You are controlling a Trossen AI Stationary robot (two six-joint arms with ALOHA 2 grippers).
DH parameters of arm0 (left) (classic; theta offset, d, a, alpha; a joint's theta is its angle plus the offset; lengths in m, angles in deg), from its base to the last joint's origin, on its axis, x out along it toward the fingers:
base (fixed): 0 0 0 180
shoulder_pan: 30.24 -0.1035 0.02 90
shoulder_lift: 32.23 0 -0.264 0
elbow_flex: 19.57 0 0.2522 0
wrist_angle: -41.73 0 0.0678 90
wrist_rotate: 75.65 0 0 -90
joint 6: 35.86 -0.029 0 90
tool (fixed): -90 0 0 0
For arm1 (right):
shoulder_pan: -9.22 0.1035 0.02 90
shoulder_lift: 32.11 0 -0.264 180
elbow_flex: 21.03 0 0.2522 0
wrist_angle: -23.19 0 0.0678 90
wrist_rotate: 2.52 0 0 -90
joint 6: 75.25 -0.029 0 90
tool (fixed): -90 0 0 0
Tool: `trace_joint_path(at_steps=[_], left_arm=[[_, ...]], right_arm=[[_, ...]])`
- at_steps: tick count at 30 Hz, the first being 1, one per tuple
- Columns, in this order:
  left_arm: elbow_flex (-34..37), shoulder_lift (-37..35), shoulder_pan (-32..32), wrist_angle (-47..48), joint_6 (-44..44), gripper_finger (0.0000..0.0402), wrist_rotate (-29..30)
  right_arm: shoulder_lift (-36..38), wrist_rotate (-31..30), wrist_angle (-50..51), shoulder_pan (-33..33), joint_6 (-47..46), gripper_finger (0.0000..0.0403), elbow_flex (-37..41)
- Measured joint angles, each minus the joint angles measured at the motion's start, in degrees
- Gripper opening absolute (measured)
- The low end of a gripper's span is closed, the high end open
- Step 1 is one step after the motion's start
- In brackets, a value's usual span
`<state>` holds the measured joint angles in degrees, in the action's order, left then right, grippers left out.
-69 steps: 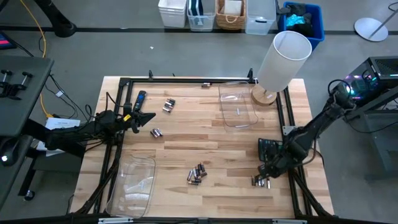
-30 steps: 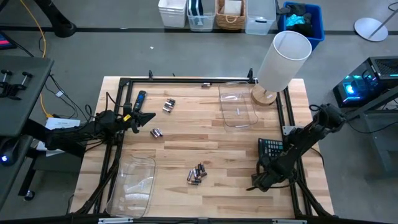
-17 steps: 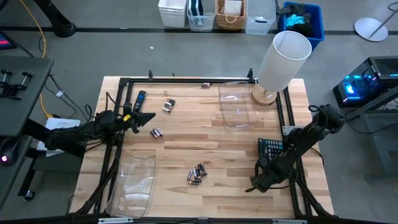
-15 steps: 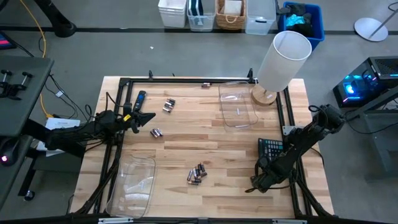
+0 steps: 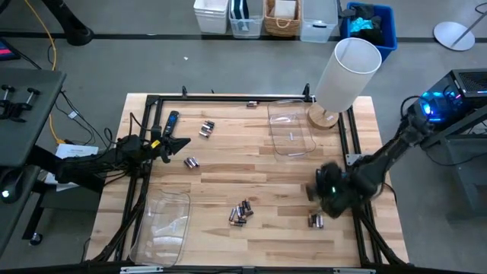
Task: Sort batteries
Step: Put the silver battery into the right transparent bin
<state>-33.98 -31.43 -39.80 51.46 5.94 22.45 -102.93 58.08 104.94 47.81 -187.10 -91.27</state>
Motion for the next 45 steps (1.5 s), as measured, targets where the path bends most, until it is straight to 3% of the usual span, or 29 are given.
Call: trace_joint_path(at_steps=[3, 7, 13, 17, 22, 25, 28, 33, 39, 42, 45], left_arm=[[0.0, 0.0, 0.0, 0.0, 0.0, 0.0, 0.0], [0.0, 0.0, 0.0, 0.0, 0.0, 0.0, 0.0], [0.0, 0.0, 0.0, 0.0, 0.0, 0.0, 0.0], [0.0, 0.0, 0.0, 0.0, 0.0, 0.0, 0.0], [0.0, 0.0, 0.0, 0.0, 0.0, 0.0, 0.0], [0.0, 0.0, 0.0, 0.0, 0.0, 0.0, 0.0], [0.0, 0.0, 0.0, 0.0, 0.0, 0.0, 0.0], [0.0, 0.0, 0.0, 0.0, 0.0, 0.0, 0.0], [0.0, 0.0, 0.0, 0.0, 0.0, 0.0, 0.0], [0.0, 0.0, 0.0, 0.0, 0.0, 0.0, 0.0], [0.0, 0.0, 0.0, 0.0, 0.0, 0.0, 0.0]], right_arm=[[2.4, -9.4, -1.8, -7.6, 6.7, 0.0035, 1.0], [3.0, -13.6, -7.8, -19.7, 21.5, 0.0035, 2.1], [2.5, -9.1, -19.0, -34.5, 41.4, 0.0064, 4.2], [2.5, -4.2, -20.0, -39.8, 45.3, 0.0097, 4.6], [2.7, 0.6, -20.5, -41.6, 49.0, 0.0134, 4.5], [3.6, 9.8, -20.9, -39.1, 50.9, 0.0148, 4.5], [4.1, 17.2, -20.2, -31.3, 44.3, 0.0151, 4.4], [3.2, 25.8, -19.0, -12.3, 23.3, 0.0152, 4.4], [-3.6, 29.9, -17.6, 9.2, -8.1, 0.0152, 4.8], [-8.1, 32.2, -16.9, 13.9, -17.8, 0.0151, 4.9], [-11.8, 35.0, -17.7, 13.9, -19.3, 0.0146, 4.9]])
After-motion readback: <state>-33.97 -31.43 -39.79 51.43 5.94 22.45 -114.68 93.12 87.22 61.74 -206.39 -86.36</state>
